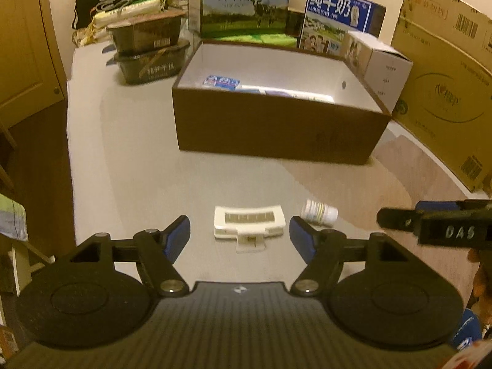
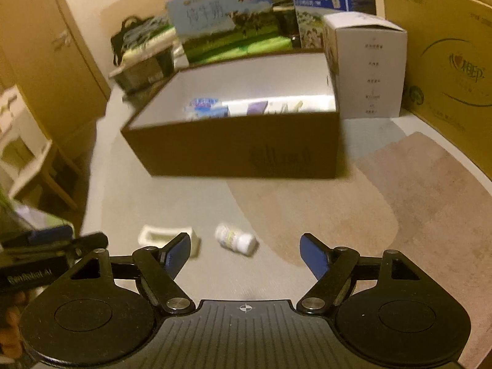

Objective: Organize rigid objects
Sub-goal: 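Lift both open tools out of the box and back toward the table, then move the left tool to the white clip holder while the right tool approaches the white pill bottle, then close the left tool on the white clip holder while the right tool grasps the pill bottle, then lift the clip holder and pill bottle up toward the brown box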

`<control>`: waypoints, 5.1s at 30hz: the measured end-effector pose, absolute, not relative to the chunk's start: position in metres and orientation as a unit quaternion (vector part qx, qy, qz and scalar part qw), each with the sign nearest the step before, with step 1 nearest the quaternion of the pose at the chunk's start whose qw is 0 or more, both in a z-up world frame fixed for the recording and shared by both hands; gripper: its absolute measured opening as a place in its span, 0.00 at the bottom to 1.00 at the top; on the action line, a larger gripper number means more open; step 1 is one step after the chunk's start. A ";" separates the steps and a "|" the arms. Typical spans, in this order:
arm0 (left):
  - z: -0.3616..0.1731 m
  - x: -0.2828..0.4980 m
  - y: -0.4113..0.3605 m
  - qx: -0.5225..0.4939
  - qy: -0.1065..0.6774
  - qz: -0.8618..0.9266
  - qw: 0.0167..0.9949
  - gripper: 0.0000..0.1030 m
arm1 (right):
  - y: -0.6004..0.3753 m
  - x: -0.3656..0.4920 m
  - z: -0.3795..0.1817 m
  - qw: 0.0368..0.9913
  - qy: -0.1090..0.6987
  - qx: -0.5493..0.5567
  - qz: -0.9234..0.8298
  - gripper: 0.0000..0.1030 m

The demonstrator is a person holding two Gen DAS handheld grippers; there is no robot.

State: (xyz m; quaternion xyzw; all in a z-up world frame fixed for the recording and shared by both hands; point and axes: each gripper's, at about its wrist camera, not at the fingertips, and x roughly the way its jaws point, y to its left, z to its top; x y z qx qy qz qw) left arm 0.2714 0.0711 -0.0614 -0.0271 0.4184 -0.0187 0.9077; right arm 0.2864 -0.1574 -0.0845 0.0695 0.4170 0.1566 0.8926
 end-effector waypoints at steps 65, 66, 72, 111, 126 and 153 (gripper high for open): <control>-0.161 0.331 0.053 0.058 0.417 -0.072 0.904 0.63 | -0.121 0.334 -0.169 0.890 0.409 -0.029 0.198 0.71; -0.161 0.331 0.052 0.055 0.418 -0.067 0.904 0.63 | -0.119 0.337 -0.170 0.891 0.406 -0.036 0.201 0.66; -0.161 0.328 0.050 0.015 0.431 -0.040 0.901 0.59 | -0.105 0.343 -0.176 0.888 0.396 -0.065 0.223 0.39; -0.155 0.311 0.021 0.151 0.427 -0.172 0.875 0.65 | -0.155 0.318 -0.168 0.879 0.443 0.004 0.177 0.46; -0.155 0.317 0.059 0.043 0.450 -0.063 0.890 0.55 | -0.157 0.316 -0.167 0.878 0.444 0.013 0.178 0.48; -0.146 0.340 0.051 0.066 0.445 -0.081 0.890 0.37 | -0.149 0.337 -0.162 0.882 0.432 0.007 0.191 0.27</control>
